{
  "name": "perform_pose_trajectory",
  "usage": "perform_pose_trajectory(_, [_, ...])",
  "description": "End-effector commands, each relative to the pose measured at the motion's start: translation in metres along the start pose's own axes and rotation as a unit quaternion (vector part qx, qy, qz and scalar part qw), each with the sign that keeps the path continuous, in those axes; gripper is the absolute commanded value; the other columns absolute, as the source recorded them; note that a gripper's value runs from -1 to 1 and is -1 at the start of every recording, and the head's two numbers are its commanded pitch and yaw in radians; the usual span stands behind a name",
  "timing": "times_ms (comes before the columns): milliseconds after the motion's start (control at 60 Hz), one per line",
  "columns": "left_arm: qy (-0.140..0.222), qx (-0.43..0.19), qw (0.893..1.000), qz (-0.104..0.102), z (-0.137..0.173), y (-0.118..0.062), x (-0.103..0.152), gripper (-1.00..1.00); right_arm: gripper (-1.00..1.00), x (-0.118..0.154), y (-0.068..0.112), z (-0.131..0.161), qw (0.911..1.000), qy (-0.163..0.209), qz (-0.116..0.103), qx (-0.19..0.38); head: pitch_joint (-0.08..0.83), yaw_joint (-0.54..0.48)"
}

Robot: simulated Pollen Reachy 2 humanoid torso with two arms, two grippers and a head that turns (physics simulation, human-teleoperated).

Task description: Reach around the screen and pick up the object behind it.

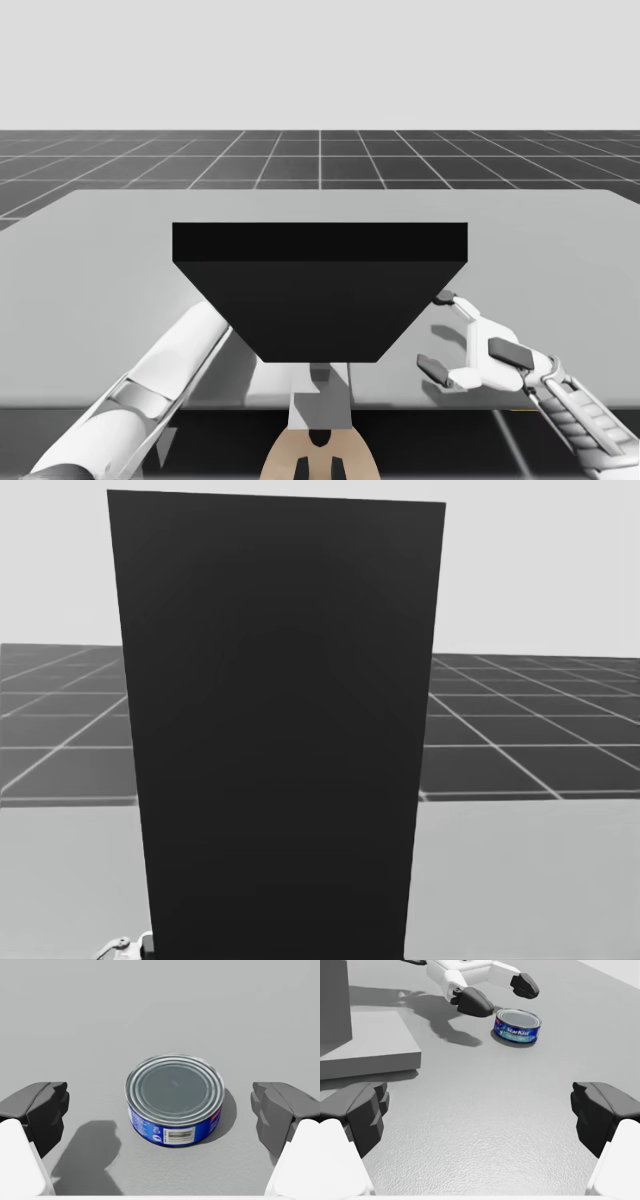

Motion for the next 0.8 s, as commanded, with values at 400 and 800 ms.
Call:
perform_pose_trajectory(400, [0.02,-0.023,0.999,0.014,-0.039,0.007,-0.015,0.94,-1.0,-0.003,0.004,0.002,0.9985,-0.039,-0.01,0.038,0.145,-0.1])
perform_pose_trajectory(800, [0.019,0.026,0.999,-0.004,0.03,0.021,0.005,1.0,-1.0,-0.002,0.006,0.002,0.9984,-0.039,-0.008,0.04,0.133,-0.08])
